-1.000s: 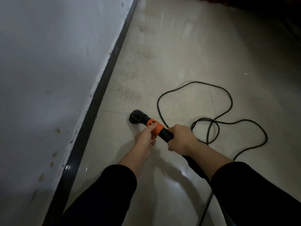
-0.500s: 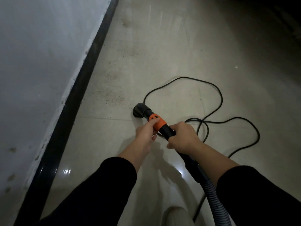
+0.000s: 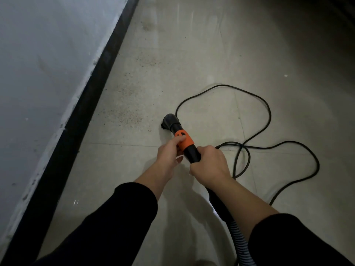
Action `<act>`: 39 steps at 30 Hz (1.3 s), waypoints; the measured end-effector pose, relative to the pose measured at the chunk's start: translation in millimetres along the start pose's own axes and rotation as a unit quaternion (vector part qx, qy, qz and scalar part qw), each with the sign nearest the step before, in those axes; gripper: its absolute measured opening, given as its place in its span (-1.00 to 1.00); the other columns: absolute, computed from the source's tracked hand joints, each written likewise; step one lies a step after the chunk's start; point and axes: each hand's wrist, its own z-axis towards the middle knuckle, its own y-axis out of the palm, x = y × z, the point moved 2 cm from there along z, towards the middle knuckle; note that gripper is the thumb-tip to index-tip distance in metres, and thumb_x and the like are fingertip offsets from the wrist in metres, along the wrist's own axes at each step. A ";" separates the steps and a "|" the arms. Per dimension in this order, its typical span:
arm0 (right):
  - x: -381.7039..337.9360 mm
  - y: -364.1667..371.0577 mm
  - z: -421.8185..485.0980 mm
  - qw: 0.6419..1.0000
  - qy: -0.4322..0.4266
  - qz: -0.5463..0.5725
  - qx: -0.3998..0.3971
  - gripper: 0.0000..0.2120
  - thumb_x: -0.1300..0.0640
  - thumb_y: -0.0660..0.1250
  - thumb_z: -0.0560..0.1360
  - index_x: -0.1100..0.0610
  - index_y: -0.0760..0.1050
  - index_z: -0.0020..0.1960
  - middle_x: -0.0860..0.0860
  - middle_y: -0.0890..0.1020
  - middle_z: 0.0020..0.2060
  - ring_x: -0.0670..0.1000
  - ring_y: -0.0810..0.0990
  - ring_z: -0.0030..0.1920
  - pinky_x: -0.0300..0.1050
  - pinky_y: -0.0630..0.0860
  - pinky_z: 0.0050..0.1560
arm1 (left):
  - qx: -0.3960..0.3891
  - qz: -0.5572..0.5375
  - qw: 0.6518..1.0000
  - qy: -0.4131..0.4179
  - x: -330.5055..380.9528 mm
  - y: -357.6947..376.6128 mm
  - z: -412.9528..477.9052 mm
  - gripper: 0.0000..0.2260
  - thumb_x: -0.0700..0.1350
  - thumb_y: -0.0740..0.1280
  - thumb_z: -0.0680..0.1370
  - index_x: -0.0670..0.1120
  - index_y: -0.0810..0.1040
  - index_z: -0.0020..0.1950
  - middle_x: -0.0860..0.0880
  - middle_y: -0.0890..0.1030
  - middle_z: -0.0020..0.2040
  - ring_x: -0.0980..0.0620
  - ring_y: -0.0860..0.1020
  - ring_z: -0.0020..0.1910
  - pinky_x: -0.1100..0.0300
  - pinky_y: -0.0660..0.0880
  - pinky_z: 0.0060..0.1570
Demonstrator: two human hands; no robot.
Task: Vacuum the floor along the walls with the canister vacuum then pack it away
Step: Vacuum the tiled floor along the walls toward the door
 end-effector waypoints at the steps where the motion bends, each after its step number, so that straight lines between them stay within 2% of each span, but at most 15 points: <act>1: -0.1 0.7 0.5 1.000 -0.001 0.003 0.001 -0.86 0.25 0.36 0.35 0.09 0.43 -0.17 0.00 0.45 -0.38 0.08 0.48 -0.30 -0.20 0.27 -0.42 | 0.000 -0.003 1.000 0.002 0.3 0.4 0.8 -0.88 -0.04 0.39 0.52 -0.05 0.55 -0.03 -0.01 0.62 -0.04 0.05 0.58 -0.05 0.16 0.45 -0.09; 5: -2.8 1.1 3.3 1.000 -0.009 0.014 -0.005 -0.86 0.24 0.39 0.35 0.07 0.45 -0.18 0.00 0.46 -0.39 0.06 0.48 -0.32 -0.20 0.28 -0.43 | 0.007 -0.013 1.000 0.011 2.8 -0.8 1.8 -0.77 -0.03 0.40 0.51 -0.08 0.53 0.11 -0.02 0.61 0.01 0.03 0.59 -0.01 0.15 0.45 -0.07; 11: -11.5 -0.1 5.6 0.999 -0.026 0.010 -0.025 -0.86 0.21 0.43 0.35 0.08 0.49 -0.14 0.04 0.56 -0.31 0.08 0.55 -0.25 -0.18 0.40 -0.35 | 0.020 -0.018 0.999 0.020 7.8 -12.8 1.6 -0.82 -0.04 0.39 0.52 -0.07 0.52 0.07 -0.03 0.61 0.00 0.02 0.58 0.00 0.11 0.44 0.01; 14: -16.9 0.7 3.6 0.999 -0.037 0.010 -0.032 -0.85 0.21 0.43 0.36 0.09 0.48 -0.14 0.04 0.55 -0.30 0.07 0.53 -0.26 -0.19 0.36 -0.38 | 0.024 -0.021 0.999 0.023 8.1 -20.0 2.4 -0.78 -0.04 0.40 0.51 -0.09 0.55 0.10 -0.07 0.63 0.06 0.01 0.59 0.01 0.13 0.44 -0.04; 18: -22.1 1.7 3.6 0.999 -0.037 0.008 -0.035 -0.84 0.21 0.43 0.35 0.05 0.48 -0.16 0.02 0.53 -0.33 0.07 0.53 -0.27 -0.22 0.36 -0.40 | 0.031 -0.029 0.999 0.023 10.2 -25.3 2.0 -0.87 -0.05 0.40 0.51 -0.06 0.55 -0.01 -0.06 0.63 0.01 0.02 0.58 -0.03 0.15 0.44 -0.08; 23: -26.5 5.5 5.4 0.999 -0.027 0.018 -0.044 -0.86 0.22 0.44 0.35 0.07 0.52 -0.15 0.05 0.58 -0.30 0.10 0.59 -0.23 -0.15 0.49 -0.29 | 0.041 -0.026 0.999 0.017 12.8 -30.1 1.3 -0.87 -0.04 0.42 0.50 -0.06 0.55 -0.04 -0.05 0.63 -0.02 0.04 0.59 -0.03 0.17 0.44 -0.11; 26: -28.7 3.3 6.9 0.998 -0.029 0.019 -0.054 -0.86 0.22 0.45 0.33 0.10 0.56 -0.12 0.09 0.61 -0.28 0.13 0.61 -0.21 -0.06 0.58 -0.19 | 0.052 -0.033 0.998 0.017 14.5 -32.8 -1.0 -0.79 -0.05 0.42 0.50 -0.10 0.55 0.06 -0.04 0.63 -0.04 0.06 0.59 -0.05 0.18 0.44 -0.13; 30: -29.5 -2.6 4.9 0.996 -0.035 0.015 -0.077 -0.83 0.21 0.49 0.32 0.05 0.56 -0.16 0.05 0.59 -0.33 0.10 0.61 -0.22 -0.08 0.56 -0.19 | 0.066 -0.037 0.997 0.017 13.8 -33.9 -4.0 -0.73 -0.04 0.45 0.48 -0.13 0.56 0.10 -0.06 0.63 -0.03 0.05 0.59 -0.06 0.21 0.45 -0.20; 33: -30.0 -5.8 3.2 0.995 -0.035 0.016 -0.089 -0.77 0.23 0.50 0.32 -0.02 0.49 -0.29 0.01 0.56 -0.39 0.05 0.56 -0.29 -0.16 0.49 -0.28 | 0.082 -0.034 0.996 0.016 13.5 -35.7 -6.8 -0.77 -0.05 0.47 0.45 -0.13 0.58 0.01 -0.07 0.63 -0.07 0.05 0.59 -0.12 0.22 0.49 -0.21; 36: -31.9 -7.9 1.2 0.994 -0.034 0.023 -0.103 -0.77 0.25 0.49 0.32 -0.02 0.50 -0.28 0.00 0.54 -0.41 0.01 0.53 -0.34 -0.21 0.41 -0.36 | 0.092 -0.031 0.995 0.016 14.8 -38.3 -10.8 -0.83 -0.06 0.48 0.44 -0.10 0.56 -0.13 -0.08 0.62 -0.13 0.03 0.57 -0.15 0.21 0.49 -0.19; 39: -34.7 -7.9 -0.8 0.993 -0.038 0.026 -0.112 -0.76 0.24 0.51 0.32 -0.02 0.48 -0.30 -0.01 0.53 -0.41 -0.01 0.51 -0.35 -0.22 0.37 -0.38 | 0.097 -0.032 0.995 0.016 16.0 -42.3 -14.3 -0.83 -0.05 0.49 0.44 -0.10 0.56 -0.13 -0.08 0.62 -0.12 0.03 0.58 -0.14 0.22 0.49 -0.21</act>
